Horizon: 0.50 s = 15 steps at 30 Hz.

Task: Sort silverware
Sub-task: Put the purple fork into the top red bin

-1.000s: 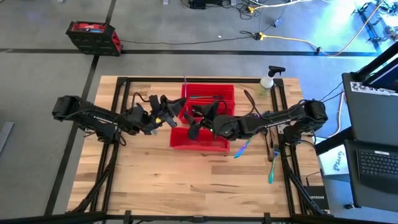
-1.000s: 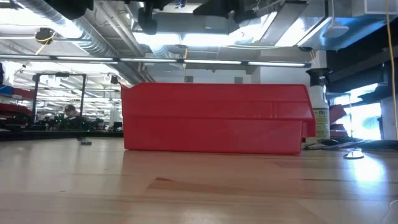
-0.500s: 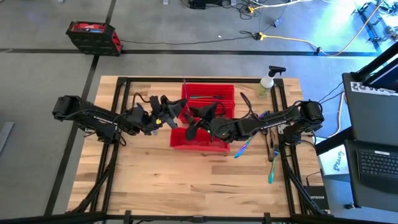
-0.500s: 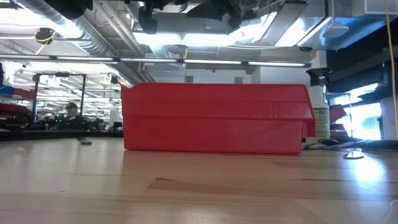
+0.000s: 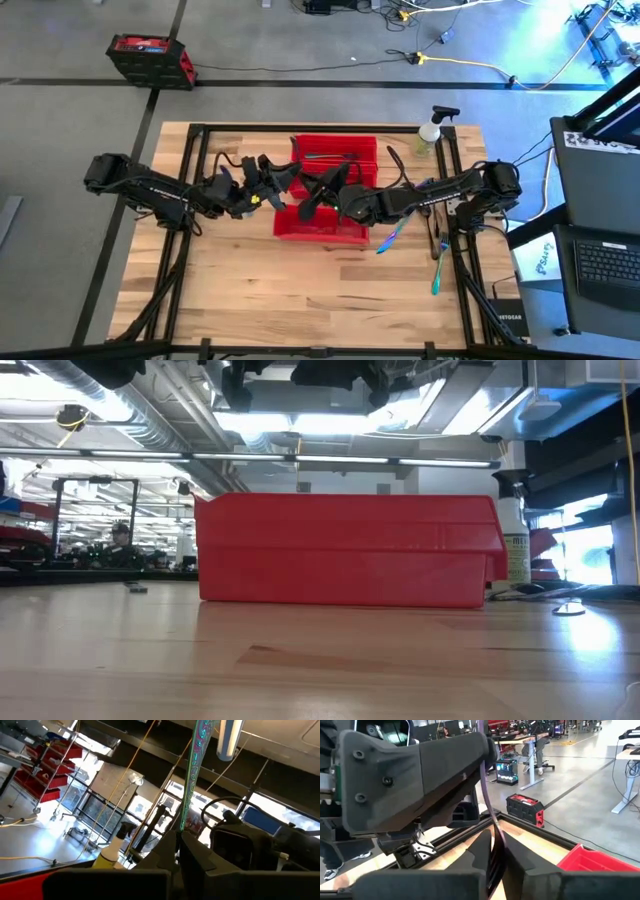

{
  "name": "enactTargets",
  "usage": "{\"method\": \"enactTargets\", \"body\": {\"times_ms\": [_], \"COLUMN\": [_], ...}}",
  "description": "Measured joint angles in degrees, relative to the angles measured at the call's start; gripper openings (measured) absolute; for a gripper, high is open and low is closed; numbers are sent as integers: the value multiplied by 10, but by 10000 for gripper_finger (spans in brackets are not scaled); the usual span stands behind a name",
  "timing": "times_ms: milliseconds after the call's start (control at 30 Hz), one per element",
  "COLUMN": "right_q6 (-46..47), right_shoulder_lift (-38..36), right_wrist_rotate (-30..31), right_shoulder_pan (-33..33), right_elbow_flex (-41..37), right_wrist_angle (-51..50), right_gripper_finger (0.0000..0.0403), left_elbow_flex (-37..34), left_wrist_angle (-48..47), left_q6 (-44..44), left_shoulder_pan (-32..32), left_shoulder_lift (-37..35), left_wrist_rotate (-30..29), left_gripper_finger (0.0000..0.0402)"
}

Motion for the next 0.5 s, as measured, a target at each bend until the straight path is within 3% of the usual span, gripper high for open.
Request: {"method": "enactTargets", "body": {"times_ms": [267, 500], "right_q6": [-3, 8], "right_shoulder_lift": [-17, -50], "right_wrist_rotate": [-17, -29], "right_shoulder_pan": [0, -4], "right_elbow_flex": [0, 0], "right_wrist_angle": [-20, -74], "right_gripper_finger": [1, 1], "left_elbow_flex": [0, 0], "left_wrist_angle": [9, 6], "left_q6": [37, 70], "left_shoulder_pan": [-7, -5], "left_shoulder_lift": [-1, -1], "left_wrist_rotate": [13, 23], "left_gripper_finger": [3, 61]}}
